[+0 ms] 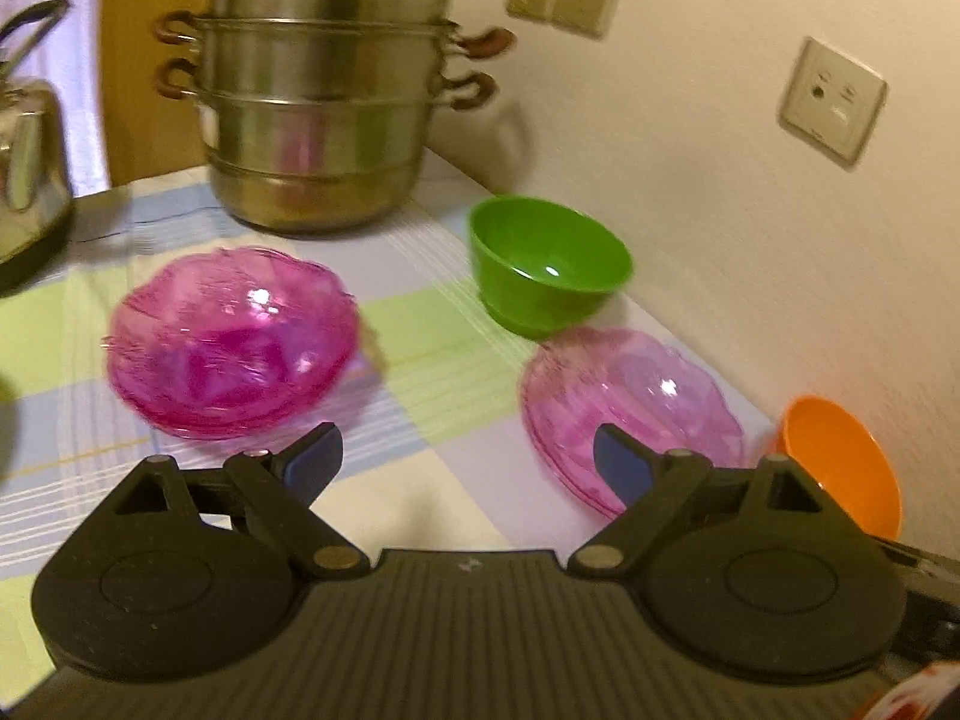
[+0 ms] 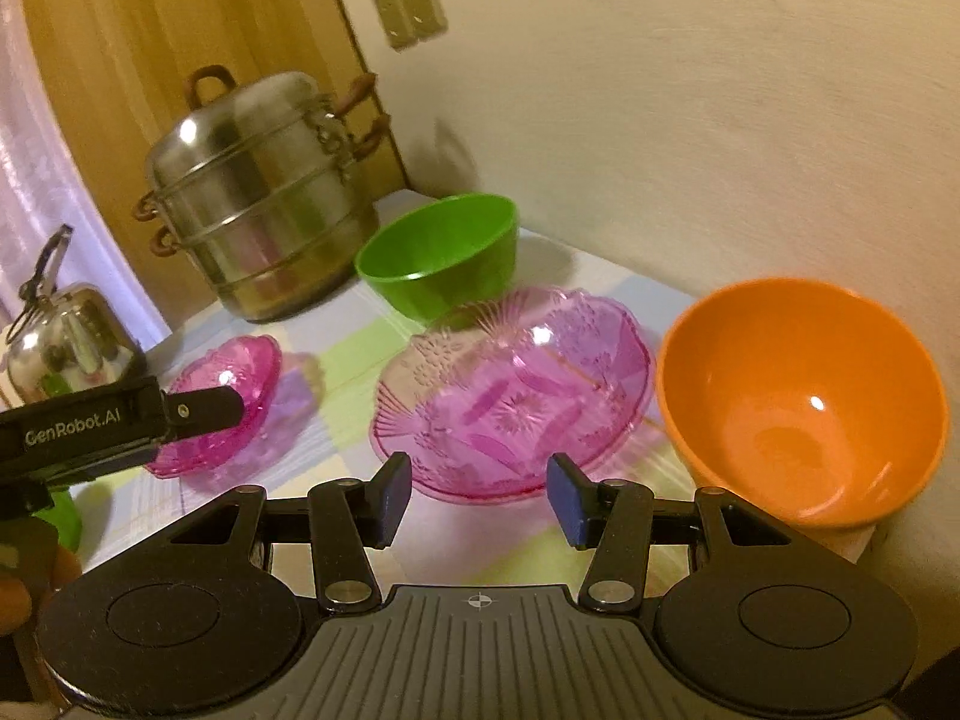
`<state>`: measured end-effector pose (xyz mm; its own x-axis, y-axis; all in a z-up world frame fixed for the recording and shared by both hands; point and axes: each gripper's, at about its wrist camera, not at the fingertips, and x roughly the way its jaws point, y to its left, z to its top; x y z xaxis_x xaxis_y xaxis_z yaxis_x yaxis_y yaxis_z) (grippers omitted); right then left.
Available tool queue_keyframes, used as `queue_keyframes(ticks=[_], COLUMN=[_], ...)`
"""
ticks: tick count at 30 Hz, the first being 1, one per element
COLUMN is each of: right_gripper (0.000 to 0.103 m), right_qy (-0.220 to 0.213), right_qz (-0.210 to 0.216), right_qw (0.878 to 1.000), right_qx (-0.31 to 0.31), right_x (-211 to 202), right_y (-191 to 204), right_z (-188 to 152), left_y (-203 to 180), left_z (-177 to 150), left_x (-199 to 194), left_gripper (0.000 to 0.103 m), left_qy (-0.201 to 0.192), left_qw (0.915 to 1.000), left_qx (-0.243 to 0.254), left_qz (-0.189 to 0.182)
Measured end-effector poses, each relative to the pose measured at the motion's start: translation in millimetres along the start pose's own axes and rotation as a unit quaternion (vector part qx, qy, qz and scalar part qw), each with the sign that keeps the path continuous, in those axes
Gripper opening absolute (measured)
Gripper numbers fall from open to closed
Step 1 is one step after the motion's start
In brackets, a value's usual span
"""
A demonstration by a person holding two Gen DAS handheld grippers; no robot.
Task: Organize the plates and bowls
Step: 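Move both grippers to the pink glass dish beside the orange bowl, then close both grippers on the pink dish rim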
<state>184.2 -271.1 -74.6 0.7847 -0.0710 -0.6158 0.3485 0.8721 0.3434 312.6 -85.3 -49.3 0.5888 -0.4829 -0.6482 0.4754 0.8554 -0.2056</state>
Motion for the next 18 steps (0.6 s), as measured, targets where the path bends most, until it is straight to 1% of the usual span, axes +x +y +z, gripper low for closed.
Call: queue_keyframes(ticks=[8, 14, 18], right_gripper=[0.050, 0.050, 0.050], right_qy=[0.014, -0.005, -0.013], right_qz=[-0.031, -0.061, -0.059], right_qw=[0.998, 0.995, 0.993], right_qx=[0.052, 0.077, 0.096], right_x=[13.6, 19.8, 24.6], right_y=[-12.3, -18.5, -22.6], right_z=[-6.0, -11.6, -14.4], left_y=[-6.0, -10.4, -14.1], left_z=[0.8, 2.5, 2.9], left_x=[24.6, 48.5, 64.1], left_gripper=[0.087, 0.077, 0.067], left_qy=[0.019, 0.029, 0.041], left_qw=[0.9995, 0.9987, 0.9977], left_qx=[0.012, 0.013, 0.005], left_qz=[-0.023, -0.040, -0.053])
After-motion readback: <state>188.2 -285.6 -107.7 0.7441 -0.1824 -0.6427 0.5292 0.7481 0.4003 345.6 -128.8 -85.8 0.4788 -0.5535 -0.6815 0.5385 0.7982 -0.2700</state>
